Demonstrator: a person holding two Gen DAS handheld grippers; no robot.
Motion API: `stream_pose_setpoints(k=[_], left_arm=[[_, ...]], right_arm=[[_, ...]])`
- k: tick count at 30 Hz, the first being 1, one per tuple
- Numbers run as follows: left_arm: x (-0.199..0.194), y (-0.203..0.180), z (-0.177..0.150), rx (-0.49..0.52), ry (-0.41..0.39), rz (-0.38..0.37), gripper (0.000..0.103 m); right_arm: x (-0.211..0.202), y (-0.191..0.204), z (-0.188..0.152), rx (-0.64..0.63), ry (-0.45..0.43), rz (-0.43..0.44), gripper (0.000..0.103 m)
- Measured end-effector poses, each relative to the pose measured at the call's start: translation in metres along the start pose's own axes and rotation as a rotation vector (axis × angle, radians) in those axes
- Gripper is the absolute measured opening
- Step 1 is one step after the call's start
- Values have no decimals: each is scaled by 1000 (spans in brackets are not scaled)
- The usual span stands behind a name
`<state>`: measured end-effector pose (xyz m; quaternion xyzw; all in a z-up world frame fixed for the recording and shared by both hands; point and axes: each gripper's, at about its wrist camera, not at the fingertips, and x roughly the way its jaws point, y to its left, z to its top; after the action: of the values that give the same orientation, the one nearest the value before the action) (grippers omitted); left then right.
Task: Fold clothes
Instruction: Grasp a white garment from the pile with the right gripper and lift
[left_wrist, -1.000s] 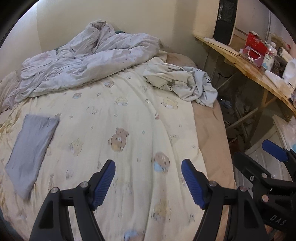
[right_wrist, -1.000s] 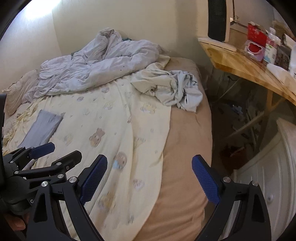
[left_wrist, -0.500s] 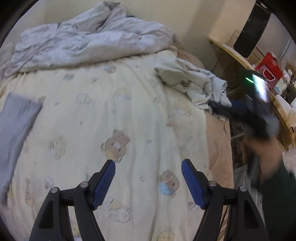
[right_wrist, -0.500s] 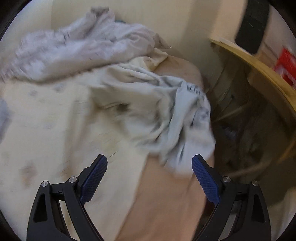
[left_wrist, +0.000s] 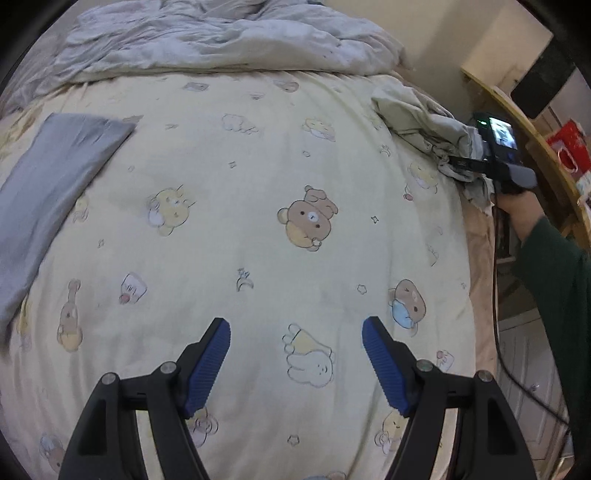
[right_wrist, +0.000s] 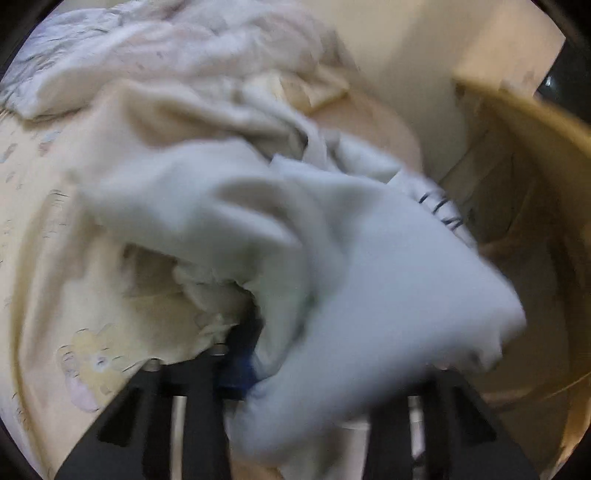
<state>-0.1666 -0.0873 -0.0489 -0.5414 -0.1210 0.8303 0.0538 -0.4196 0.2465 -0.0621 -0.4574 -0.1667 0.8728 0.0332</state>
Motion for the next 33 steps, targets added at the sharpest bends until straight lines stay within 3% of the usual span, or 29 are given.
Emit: stream_pose_setpoints(k=[7,11,20,22,24,27,30,32,33], left_arm=[[-32,10,-22,-34,-4,-25,75],[-59,16,-43,-28,-21,-24,75],[-117,61,-118,-79,-59,-12,75],[-130,70,-132,-92,-84,-49,75],[-149,78,-144,-98,-151,-180,75],[-180,79,-161,-39,-244,-292,75],[-203,80,-175,36,-314,-283,75],[-209,84,-180,43,-317,-269,75],[-208,86,-182,38,-307,-260,75]], right_arm=[[-100,14,-16,-45,-115,59,28],[-184,29,-26,-65,-201,101,28],[-360,95,-86,-119,-331,297,28],[-392,115,-105,-140,-355,354,28],[-418,130,-124,-145,-372,411,28],[-452,144,-142,-96,-391,551,28],[-471,155,-157,-55,-404,658,28],[-478,163,-167,-31,-410,713,28],[-471,169,-174,-30,-395,701,28]])
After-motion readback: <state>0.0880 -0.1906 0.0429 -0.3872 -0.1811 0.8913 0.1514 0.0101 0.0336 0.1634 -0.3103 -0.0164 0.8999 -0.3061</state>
